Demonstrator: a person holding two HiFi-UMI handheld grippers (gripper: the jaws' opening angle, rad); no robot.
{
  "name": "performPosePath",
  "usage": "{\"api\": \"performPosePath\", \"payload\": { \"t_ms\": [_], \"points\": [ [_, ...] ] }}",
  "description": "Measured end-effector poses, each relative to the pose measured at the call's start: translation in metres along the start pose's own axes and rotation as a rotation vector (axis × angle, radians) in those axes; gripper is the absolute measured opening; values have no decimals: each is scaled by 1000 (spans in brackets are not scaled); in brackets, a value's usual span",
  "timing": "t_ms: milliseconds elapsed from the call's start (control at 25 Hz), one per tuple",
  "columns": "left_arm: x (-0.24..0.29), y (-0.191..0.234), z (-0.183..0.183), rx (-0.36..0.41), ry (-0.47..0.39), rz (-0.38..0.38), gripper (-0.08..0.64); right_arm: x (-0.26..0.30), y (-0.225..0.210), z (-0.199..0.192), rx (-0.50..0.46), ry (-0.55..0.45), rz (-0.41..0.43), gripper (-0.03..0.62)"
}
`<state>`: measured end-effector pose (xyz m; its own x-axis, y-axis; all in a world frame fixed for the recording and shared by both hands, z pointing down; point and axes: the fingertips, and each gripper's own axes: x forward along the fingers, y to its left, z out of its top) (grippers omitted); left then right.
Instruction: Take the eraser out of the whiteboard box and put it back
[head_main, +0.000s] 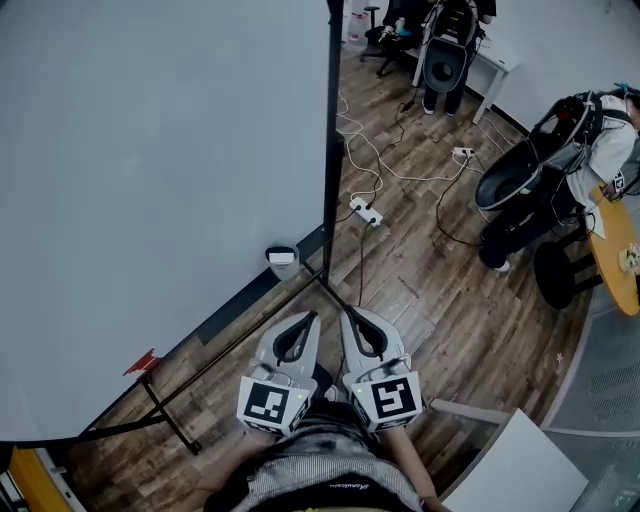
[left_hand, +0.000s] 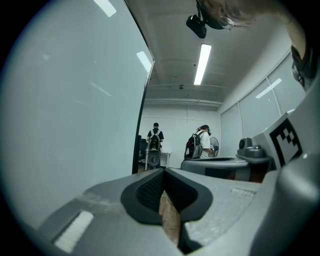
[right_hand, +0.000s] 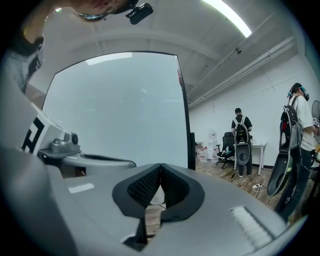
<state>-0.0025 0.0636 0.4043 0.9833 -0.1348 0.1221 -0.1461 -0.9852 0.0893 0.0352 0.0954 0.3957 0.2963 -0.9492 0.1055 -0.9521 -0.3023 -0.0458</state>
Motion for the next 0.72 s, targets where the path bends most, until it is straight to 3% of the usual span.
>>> {"api": "performPosePath", "payload": {
  "t_ms": [720],
  "points": [
    [56,116,16,20,-23,63,0,137,7,15,-25,4,120,0]
  ]
}}
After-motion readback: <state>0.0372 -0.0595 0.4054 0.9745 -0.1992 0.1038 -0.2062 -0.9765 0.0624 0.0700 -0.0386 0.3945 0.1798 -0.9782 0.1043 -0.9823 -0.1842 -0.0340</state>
